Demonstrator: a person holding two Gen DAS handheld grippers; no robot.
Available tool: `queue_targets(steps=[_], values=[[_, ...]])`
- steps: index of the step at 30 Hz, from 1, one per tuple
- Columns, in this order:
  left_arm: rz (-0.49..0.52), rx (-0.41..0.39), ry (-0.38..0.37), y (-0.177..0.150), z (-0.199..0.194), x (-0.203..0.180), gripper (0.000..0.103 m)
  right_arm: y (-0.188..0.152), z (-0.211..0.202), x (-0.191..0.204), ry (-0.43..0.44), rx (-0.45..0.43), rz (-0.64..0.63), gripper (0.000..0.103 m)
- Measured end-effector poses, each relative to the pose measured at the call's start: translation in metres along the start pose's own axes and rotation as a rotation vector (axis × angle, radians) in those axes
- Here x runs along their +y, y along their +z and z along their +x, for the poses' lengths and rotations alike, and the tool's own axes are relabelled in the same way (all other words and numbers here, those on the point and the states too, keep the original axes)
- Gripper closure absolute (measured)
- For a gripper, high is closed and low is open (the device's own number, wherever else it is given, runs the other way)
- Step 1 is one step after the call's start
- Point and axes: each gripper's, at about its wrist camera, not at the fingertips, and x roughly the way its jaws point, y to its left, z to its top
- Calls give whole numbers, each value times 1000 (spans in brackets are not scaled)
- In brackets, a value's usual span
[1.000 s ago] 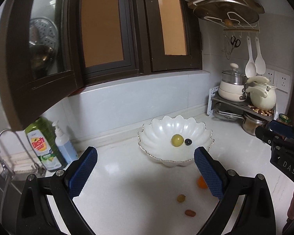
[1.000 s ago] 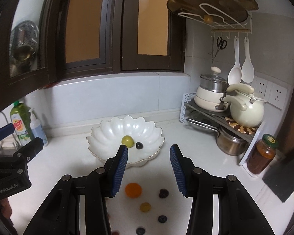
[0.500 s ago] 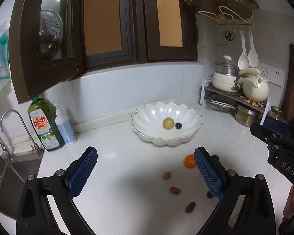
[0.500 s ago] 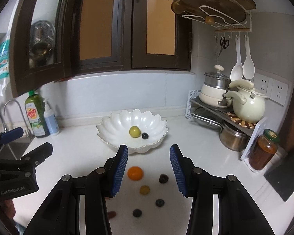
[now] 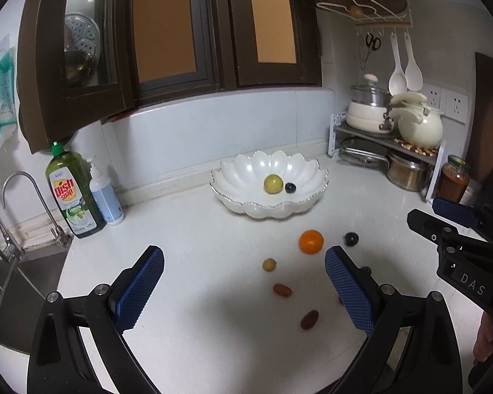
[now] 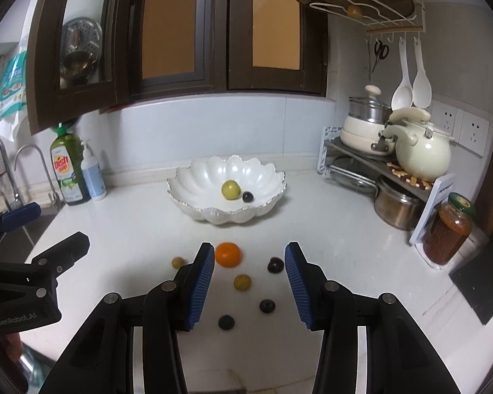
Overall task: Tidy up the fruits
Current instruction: 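Withdraw both open grippers from the bowl back toward the remaining fruits, then close the left gripper on a red date while the right gripper grasps a dark plum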
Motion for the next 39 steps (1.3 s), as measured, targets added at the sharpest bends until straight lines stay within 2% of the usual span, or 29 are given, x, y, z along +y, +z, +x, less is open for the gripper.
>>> queue_targets(steps=[12, 22, 24, 31, 39], values=[[31, 53, -23, -27, 13, -12, 10, -24, 19, 0, 52, 78, -27, 57], [67, 113, -92, -48, 33, -22, 18, -44, 40, 2, 86, 144, -41, 57], [80, 124, -105, -51, 37, -24, 22, -48, 45, 3, 89, 162, -45, 57], [142, 153, -156, -65, 54, -30, 27, -62, 63, 5, 121, 222, -45, 58], [180, 197, -218, -76, 76, -35, 41, -74, 84, 9, 121, 266, -41, 58]])
